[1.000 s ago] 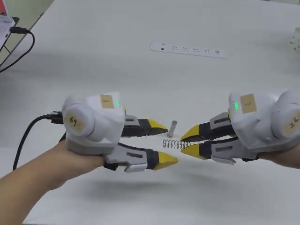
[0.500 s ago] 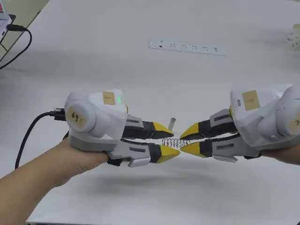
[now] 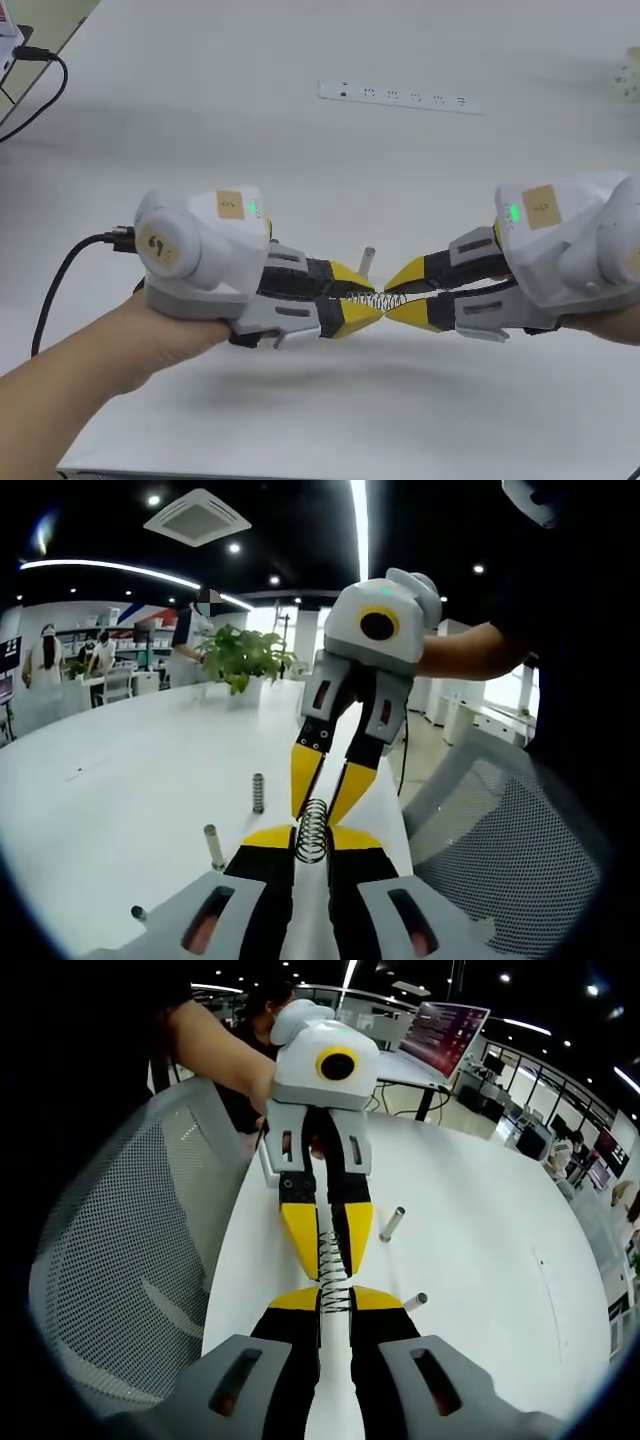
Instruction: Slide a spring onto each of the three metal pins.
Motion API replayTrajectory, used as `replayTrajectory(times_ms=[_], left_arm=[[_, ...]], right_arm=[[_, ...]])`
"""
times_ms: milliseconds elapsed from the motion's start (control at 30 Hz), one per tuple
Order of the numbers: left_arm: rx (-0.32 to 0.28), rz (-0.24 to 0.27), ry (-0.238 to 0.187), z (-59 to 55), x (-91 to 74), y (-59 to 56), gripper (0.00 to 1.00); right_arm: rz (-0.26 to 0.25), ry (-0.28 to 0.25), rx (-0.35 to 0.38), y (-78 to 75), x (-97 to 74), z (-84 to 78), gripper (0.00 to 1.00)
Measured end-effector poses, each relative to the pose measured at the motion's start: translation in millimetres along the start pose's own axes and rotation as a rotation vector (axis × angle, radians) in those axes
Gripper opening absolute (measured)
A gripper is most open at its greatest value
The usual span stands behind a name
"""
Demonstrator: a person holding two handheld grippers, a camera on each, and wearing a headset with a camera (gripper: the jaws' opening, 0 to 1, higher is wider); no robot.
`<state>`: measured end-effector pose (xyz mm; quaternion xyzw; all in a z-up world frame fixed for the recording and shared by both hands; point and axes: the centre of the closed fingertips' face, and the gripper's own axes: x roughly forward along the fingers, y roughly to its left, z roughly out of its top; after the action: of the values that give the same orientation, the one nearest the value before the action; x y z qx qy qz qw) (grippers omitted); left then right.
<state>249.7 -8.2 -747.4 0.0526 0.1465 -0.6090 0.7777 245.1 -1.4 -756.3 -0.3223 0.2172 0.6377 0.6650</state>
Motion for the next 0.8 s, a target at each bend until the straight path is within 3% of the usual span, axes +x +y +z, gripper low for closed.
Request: replayTrajectory(times_ms=[567, 700, 800], left_arm=[[0.021, -0.015, -0.009, 0.9, -2.4, -6.6, 0.03], [0.009, -0.028, -0.018, 2.5, -3.3, -9.1, 0.03], [0.011, -0.026, -0.018, 2.8, -3.8, -9.3, 0.03]], right_arm=[[0.004, -0.008, 0.019, 4.9, 1.9, 2.4, 0.09], [0.013, -0.003, 0.057, 6.5, 2.4, -0.4, 0.15], [0.007, -0.009, 0.047, 5.8, 0.8, -1.9, 0.11]])
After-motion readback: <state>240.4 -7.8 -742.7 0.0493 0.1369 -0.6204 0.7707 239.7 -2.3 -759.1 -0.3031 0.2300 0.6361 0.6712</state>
